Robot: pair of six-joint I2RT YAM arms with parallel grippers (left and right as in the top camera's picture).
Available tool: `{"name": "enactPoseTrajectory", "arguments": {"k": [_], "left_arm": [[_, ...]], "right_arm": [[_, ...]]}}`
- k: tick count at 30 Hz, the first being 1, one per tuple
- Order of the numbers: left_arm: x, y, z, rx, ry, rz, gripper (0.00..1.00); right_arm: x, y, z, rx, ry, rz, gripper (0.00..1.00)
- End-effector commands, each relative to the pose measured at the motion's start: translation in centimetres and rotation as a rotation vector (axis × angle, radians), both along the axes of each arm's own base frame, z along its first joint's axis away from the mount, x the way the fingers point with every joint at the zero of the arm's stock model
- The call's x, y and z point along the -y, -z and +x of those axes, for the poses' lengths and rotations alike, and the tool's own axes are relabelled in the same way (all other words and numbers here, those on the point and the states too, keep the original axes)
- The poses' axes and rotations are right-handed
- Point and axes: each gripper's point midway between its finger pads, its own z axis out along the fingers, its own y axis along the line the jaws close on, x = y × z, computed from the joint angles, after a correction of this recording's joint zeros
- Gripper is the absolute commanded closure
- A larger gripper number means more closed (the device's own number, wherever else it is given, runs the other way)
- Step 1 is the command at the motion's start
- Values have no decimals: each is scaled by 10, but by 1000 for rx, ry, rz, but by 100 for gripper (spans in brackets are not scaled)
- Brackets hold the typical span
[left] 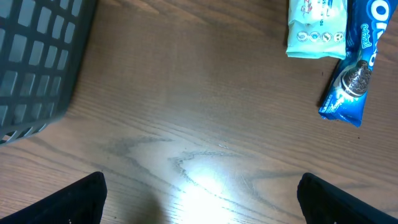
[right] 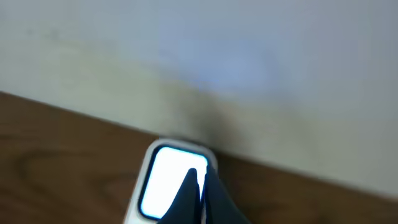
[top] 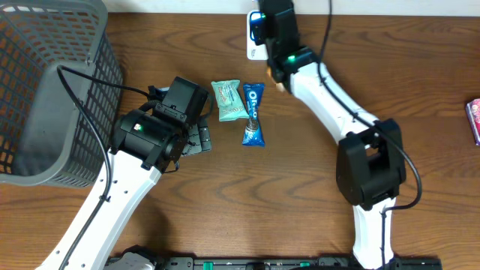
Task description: Scan the item barcode
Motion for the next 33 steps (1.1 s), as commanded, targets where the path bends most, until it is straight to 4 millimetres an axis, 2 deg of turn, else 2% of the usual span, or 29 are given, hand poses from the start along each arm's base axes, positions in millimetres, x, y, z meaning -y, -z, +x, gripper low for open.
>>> {"name": "enactPoseTrajectory", "arguments": {"k": [1, 7, 10, 11, 13, 15, 18, 20, 22, 27, 33], "left_arm": [[-1, 2, 0, -10, -5, 6, 2], [-1, 2, 0, -9, -5, 6, 2], [-1, 2, 0, -9, -5, 6, 2], [-1, 2, 0, -10, -5, 6, 2], [-1, 2, 0, -10, -5, 6, 2], [-1, 2, 0, -9, -5, 6, 2], [-1, 2, 0, -10, -5, 6, 2], [-1, 2, 0, -9, -5, 6, 2], [-1, 2, 0, -10, -5, 6, 2], [-1, 2, 0, -9, -5, 6, 2], [-1, 2, 0, -10, -5, 6, 2]], "right_arm": [[34, 7, 8, 20, 143, -208, 99], [69, 41, -5, -116, 305, -151, 94], [87, 64, -25, -255, 353, -103, 72], [90, 72, -32, -309, 355, -73, 68], [91, 86, -46, -425, 326, 22, 63], [85, 90, -55, -516, 250, 116, 62], [73, 82, -65, -619, 82, 268, 59], [66, 77, -75, -680, -57, 341, 51], [70, 78, -82, -732, -120, 389, 46], [95, 112, -95, -872, -108, 442, 42], [85, 149, -98, -953, -251, 511, 35]]}}
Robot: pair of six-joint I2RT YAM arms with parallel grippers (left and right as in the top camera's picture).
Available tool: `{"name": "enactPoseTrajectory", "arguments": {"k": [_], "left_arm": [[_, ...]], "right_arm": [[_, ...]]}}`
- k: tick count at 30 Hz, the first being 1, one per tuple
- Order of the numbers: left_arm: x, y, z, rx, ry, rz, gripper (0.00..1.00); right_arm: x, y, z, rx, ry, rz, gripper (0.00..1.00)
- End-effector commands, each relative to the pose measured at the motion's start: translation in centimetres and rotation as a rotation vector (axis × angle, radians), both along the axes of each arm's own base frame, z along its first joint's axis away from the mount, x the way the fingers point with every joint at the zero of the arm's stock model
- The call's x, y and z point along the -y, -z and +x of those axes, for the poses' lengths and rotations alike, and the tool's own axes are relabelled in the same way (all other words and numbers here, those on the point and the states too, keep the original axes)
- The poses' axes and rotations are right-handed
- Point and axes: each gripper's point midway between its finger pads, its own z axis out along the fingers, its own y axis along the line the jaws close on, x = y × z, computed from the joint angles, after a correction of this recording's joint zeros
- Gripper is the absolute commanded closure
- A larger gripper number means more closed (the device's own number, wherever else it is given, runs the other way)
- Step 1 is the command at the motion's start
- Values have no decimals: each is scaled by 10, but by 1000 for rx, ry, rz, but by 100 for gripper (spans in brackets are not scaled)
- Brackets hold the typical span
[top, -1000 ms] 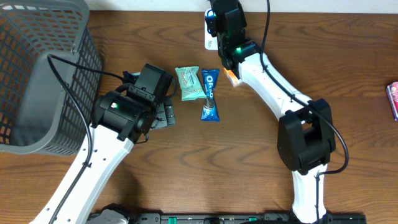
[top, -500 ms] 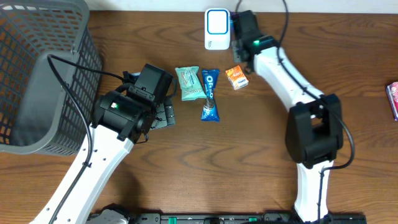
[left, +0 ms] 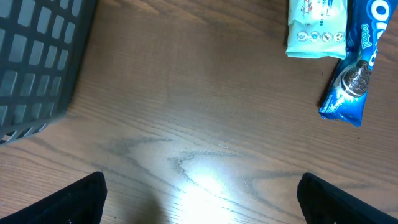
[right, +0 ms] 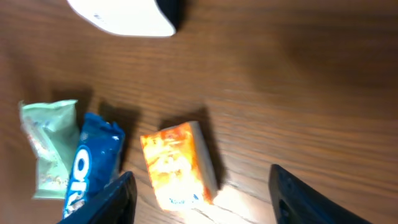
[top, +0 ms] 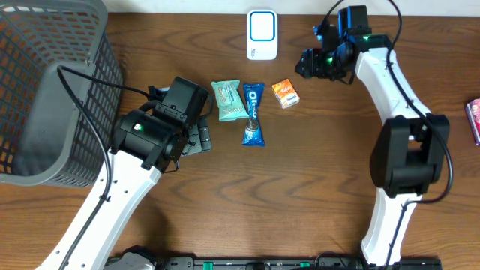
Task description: Scan the item barcode
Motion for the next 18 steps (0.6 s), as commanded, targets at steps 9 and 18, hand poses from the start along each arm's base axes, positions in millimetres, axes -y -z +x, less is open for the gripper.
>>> {"name": "enactPoseTrajectory", "arguments": {"k": [9, 18], "left_arm": [[-1, 2, 0, -10, -5, 6, 2], [-1, 2, 0, -10, -5, 6, 2]], "right_arm": [[-29, 74, -19, -151, -139, 149, 37], [-28, 101, -36, -258, -132, 153, 53]]}}
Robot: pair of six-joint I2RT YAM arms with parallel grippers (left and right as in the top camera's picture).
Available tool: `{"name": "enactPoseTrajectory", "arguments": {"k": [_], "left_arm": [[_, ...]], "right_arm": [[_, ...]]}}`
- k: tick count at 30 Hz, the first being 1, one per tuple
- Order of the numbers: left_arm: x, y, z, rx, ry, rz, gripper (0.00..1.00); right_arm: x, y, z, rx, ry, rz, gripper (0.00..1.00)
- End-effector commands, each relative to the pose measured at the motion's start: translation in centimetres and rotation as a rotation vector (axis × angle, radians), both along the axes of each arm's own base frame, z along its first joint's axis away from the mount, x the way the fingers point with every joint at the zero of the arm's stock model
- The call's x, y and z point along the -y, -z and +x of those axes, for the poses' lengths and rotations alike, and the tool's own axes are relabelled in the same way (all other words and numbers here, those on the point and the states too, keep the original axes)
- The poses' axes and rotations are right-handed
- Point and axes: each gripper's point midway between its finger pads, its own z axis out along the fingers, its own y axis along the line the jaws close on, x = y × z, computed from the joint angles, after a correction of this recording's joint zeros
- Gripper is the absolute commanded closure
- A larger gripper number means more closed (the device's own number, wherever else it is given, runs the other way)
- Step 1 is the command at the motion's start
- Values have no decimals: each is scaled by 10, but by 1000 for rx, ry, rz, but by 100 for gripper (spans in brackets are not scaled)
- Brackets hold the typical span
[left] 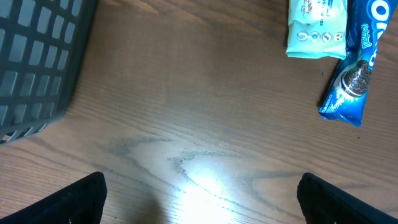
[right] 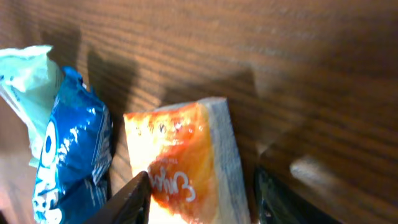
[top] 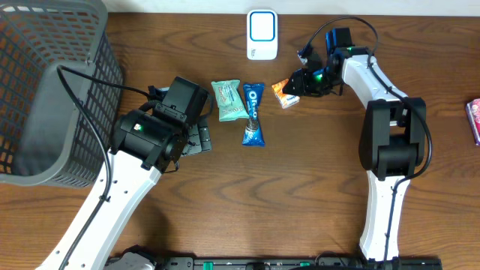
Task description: Scan the item barcode
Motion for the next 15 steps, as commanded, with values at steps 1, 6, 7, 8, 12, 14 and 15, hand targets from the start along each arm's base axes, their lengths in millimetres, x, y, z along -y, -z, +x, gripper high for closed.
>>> {"name": "enactPoseTrajectory", "arguments": {"k": [1, 6, 7, 8, 12, 14, 15], "left_arm": [[-1, 2, 0, -9, -5, 6, 2], [-1, 2, 0, -9, -5, 6, 2], [-1, 2, 0, -10, -5, 6, 2], [-1, 2, 0, -10, -5, 6, 2], [-1, 2, 0, -10, -5, 6, 2], [-1, 2, 0, -10, -5, 6, 2], [-1, 2, 0, -10, -5, 6, 2]], "right_arm": [[1, 30, -13, -84, -8, -14, 53], [8, 50, -23, -124, -4, -75, 87], [9, 51, -23, -126, -2, -86, 98], [9, 51, -24, -127, -1, -85, 99], [8, 41, -16, -126, 39, -63, 99], [0, 26, -10, -102, 31, -6, 99], [-6, 14, -6, -83, 23, 43, 99]]}}
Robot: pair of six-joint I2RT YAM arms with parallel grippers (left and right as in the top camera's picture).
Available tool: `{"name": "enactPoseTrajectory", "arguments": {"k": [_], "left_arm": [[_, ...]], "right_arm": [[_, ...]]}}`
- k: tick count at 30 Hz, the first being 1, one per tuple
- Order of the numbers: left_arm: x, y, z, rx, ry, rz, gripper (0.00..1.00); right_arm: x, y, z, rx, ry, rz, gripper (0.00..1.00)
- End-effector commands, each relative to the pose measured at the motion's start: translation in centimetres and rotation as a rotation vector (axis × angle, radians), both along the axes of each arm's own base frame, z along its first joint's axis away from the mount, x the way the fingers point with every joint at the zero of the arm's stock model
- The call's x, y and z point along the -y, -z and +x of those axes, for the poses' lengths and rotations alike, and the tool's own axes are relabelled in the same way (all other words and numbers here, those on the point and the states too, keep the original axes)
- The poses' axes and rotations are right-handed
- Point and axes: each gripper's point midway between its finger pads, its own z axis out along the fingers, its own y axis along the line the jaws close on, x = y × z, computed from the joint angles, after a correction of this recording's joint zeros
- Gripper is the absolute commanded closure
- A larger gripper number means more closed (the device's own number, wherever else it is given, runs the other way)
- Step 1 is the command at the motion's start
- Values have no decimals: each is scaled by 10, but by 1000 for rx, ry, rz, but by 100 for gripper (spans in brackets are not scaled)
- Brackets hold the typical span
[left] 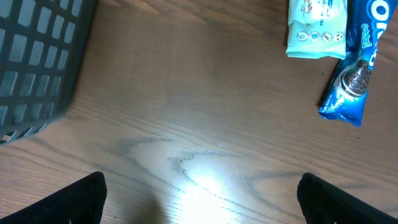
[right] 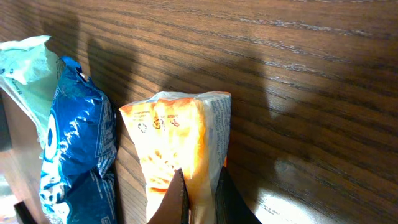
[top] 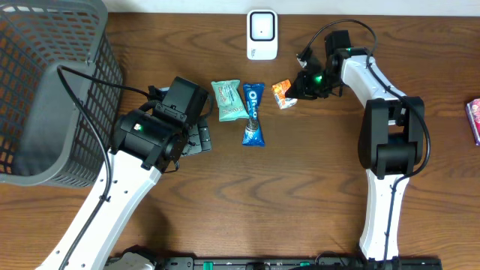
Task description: Scan the item barcode
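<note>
A small orange snack packet (top: pixel 282 94) lies on the table below the white barcode scanner (top: pixel 262 34) at the back edge. My right gripper (top: pixel 292 91) is shut on the orange packet (right: pixel 180 149), its two fingers pinching the packet's near end. A blue Oreo packet (top: pixel 253 115) and a pale green packet (top: pixel 228 100) lie just left of it. My left gripper (left: pixel 199 199) stands open over bare wood, left of the pale green packet (left: pixel 315 28) and the Oreo packet (left: pixel 353 74).
A grey wire basket (top: pixel 45 90) fills the left side of the table. A pink item (top: pixel 474 120) lies at the right edge. The left arm's body sits between the basket and the snack packets.
My right gripper's fingers stood apart around the orange packet; now they are shut on its end. The packet looks tilted up slightly. The left arm has not moved.
My right gripper was shut at the scanner by the back edge. Then it was open to the right of the orange packet on the table. Then it was at the packet with fingers apart, and now it pinches it. The left arm stayed still throughout.
</note>
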Motion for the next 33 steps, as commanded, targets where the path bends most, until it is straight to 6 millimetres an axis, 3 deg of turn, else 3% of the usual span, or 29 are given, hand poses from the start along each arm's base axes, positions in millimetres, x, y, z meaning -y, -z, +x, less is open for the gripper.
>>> {"name": "enactPoseTrajectory", "arguments": {"k": [1, 5, 10, 16, 21, 27, 29, 33], "left_arm": [[-1, 2, 0, -9, -5, 6, 2], [-1, 2, 0, -9, -5, 6, 2], [-1, 2, 0, -9, -5, 6, 2], [-1, 2, 0, -9, -5, 6, 2], [-1, 2, 0, -9, -5, 6, 2], [-1, 2, 0, -9, -5, 6, 2], [-1, 2, 0, -9, -5, 6, 2], [-1, 2, 0, -9, -5, 6, 2]], "right_arm": [[-8, -3, 3, -12, 6, 60, 99], [-33, -67, 22, 104, -17, 272, 99], [-47, -147, 46, 277, -20, 436, 99], [-67, -223, 22, 315, -226, 777, 99], [-65, -233, 11, 253, -263, 847, 99], [-59, -230, 16, 252, -231, 831, 99], [-58, -224, 25, 261, -184, 789, 99], [-54, -204, 63, 329, 33, 583, 99]]}}
